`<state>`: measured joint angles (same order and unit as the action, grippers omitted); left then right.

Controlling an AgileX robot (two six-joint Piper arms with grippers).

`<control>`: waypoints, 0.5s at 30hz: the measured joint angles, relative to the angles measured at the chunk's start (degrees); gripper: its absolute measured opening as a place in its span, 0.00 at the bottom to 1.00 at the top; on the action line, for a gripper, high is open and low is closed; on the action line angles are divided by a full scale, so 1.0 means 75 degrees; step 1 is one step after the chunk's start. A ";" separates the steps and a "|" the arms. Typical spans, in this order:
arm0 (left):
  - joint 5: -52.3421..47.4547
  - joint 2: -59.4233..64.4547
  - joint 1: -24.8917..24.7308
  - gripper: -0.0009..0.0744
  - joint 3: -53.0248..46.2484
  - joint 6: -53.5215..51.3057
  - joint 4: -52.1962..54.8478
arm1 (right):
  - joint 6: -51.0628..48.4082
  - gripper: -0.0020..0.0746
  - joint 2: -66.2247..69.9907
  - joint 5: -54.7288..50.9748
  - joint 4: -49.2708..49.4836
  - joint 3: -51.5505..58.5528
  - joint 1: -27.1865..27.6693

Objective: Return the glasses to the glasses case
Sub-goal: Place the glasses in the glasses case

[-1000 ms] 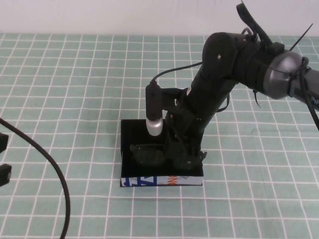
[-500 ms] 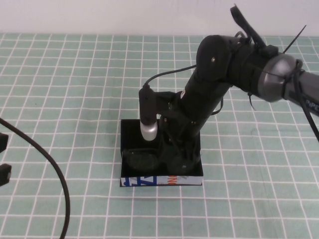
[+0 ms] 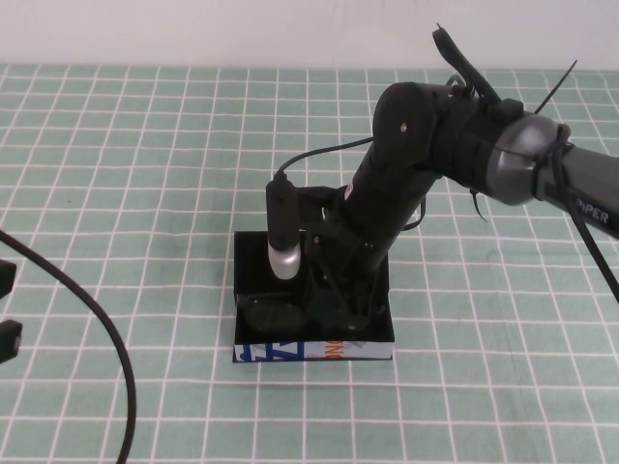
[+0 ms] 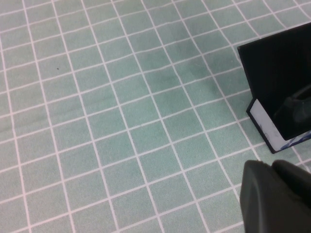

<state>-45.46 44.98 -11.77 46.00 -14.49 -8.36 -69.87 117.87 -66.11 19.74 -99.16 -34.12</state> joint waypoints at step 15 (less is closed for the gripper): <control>-0.0013 0.0000 0.0000 0.01 0.0000 0.0000 0.0024 | 0.0000 0.05 0.0000 0.0099 -0.0049 0.0000 0.0000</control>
<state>-45.56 44.98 -11.77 46.00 -14.49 -8.18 -69.87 117.87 -65.37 19.37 -99.16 -34.12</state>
